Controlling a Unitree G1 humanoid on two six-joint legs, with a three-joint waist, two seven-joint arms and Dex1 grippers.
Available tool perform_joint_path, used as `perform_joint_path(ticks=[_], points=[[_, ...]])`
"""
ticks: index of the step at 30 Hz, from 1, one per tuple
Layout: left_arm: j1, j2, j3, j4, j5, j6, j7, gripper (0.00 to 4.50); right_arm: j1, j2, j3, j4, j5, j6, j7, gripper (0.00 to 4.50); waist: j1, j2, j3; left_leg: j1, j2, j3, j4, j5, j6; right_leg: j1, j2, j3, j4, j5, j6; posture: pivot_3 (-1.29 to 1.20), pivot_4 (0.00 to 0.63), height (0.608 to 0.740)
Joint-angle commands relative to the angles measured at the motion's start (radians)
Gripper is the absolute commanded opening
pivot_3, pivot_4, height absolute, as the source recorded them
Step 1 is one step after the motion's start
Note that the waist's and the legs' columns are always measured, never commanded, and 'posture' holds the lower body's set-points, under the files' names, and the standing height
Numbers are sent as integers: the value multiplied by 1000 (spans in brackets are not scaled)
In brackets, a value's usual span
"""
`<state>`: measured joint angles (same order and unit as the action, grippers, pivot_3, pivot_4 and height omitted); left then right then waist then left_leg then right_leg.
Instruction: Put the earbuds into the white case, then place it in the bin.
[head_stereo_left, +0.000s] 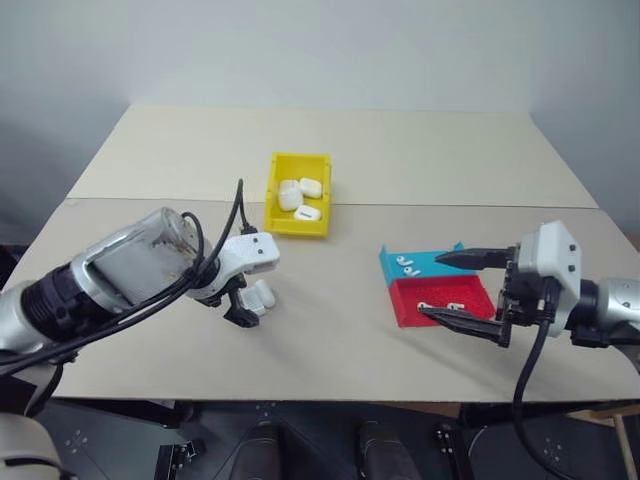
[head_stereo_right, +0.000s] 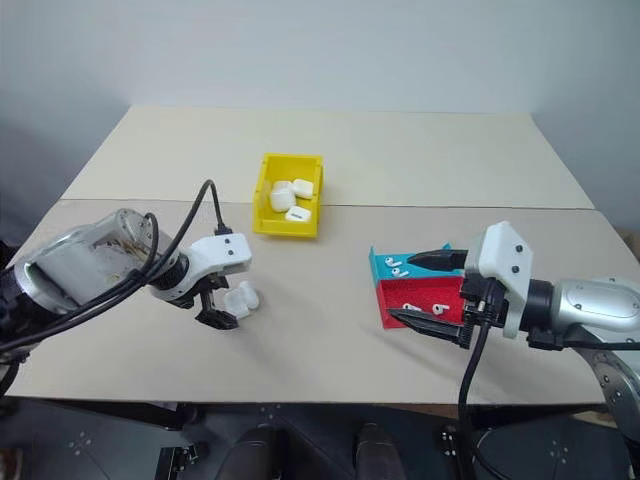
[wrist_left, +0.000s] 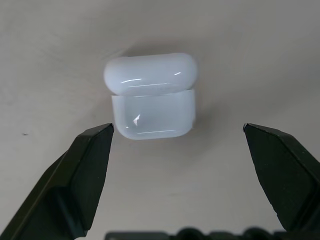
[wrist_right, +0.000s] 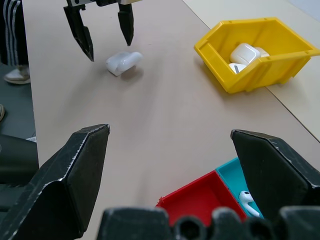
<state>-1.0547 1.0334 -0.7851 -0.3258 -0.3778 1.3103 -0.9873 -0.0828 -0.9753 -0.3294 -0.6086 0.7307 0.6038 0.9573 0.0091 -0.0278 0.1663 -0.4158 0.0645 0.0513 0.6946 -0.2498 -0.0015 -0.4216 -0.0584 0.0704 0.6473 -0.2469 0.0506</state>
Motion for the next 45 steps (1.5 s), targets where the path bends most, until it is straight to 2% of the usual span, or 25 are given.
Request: perform_joint_path(ticks=[1, 9, 17, 20, 23, 24, 29, 32, 36, 37, 40, 42, 45], points=[[-21, -54, -29, 79, 68, -42, -6, 4500, 10, 3, -46, -40, 22, -3, -13, 4492, 3, 0, 0, 0, 0, 0, 0, 0, 0, 0, 0, 0, 0, 0, 0, 0, 150, 740], [-22, -166, -56, 209, 142, -68, -24, 4500, 25, -4, -62, -55, 27, 2, -22, 4492, 3, 0, 0, -1, 0, -1, 1, 0, 0, 0, 0, 0, 0, 0, 0, 0, 150, 740], [-17, -186, -105, 261, 206, -75, -60, 4500, 13, -8, -60, -56, 36, 11, -33, 4492, 3, 0, 0, 1, 0, -1, 1, 0, 0, 2, 0, 0, 1, 0, 0, 0, 150, 740], [-4, -181, -94, 248, 215, -76, -71, 3892, 9, -6, -57, -57, 40, 14, -40, 4500, 1, 0, -1, 2, 0, -1, 1, 0, 0, 2, 0, 0, 2, 0, 0, 0, 150, 740], [5, -165, -80, 222, 214, -80, -94, 2902, 12, -4, -55, -61, 45, 13, -45, 4500, -3, 0, -1, 1, 0, -1, 1, 0, 0, 1, 0, 0, 1, 0, 0, 0, 150, 740], [11, -161, -74, 217, 221, -87, -92, 2793, 13, -4, -56, -61, 46, 12, -45, 4500, -3, 0, -1, 1, 0, -1, 1, 0, 0, 1, 0, 0, 1, 0, 0, 0, 150, 740], [39, -126, -14, 202, 234, -130, -95, 2793, 10, -4, -50, -53, 45, 8, -49, 4500, -4, 0, -1, 1, 0, -1, 1, 0, 0, 1, 0, 0, 1, 0, 0, 0, 150, 740], [73, -94, 108, 193, 204, -181, -98, 2793, 5, -4, -48, -47, 43, 6, -50, 4500, -6, 0, -1, 1, 0, -1, 1, 0, 0, 0, 0, 0, 1, 0, 0, 0, 150, 740], [164, -85, 418, 202, 89, -301, -104, 2793, 0, -3, -46, -40, 40, 4, -50, 4500, -3, 0, 0, 0, 0, -1, 1, 0, 0, 0, 0, -1, 1, 0, 0, 0, 150, 740], [208, -102, 526, 203, 48, -369, -99, 2793, -2, -3, -44, -38, 39, 2, -49, 4500, -2, 0, 0, 0, 0, -1, 1, 0, 0, 0, 0, -1, 1, 0, 0, 0, 150, 740], [298, -191, 798, 185, -73, -407, -39, 2793, -19, 1, -29, -26, 32, -6, -49, 4500, -1, 0, 0, 0, 0, -1, 1, 0, 0, 0, -1, -1, 1, 0, 0, 0, 150, 740], [350, -264, 911, 167, -139, -499, -37, 2793, -38, 5, -13, -16, 26, -13, -47, 4500, -1, 0, 0, 0, 0, -1, 1, 0, 0, 0, -1, -1, 1, 0, 0, 0, 150, 740], [402, -370, 1005, 163, -234, -605, -62, 2793, -71, 13, 12, 2, 18, -24, -42, 4500, 2, 0, -1, 0, 0, -1, 1, 0, 0, 1, -1, -1, 1, 0, 0, 0, 150, 740]])
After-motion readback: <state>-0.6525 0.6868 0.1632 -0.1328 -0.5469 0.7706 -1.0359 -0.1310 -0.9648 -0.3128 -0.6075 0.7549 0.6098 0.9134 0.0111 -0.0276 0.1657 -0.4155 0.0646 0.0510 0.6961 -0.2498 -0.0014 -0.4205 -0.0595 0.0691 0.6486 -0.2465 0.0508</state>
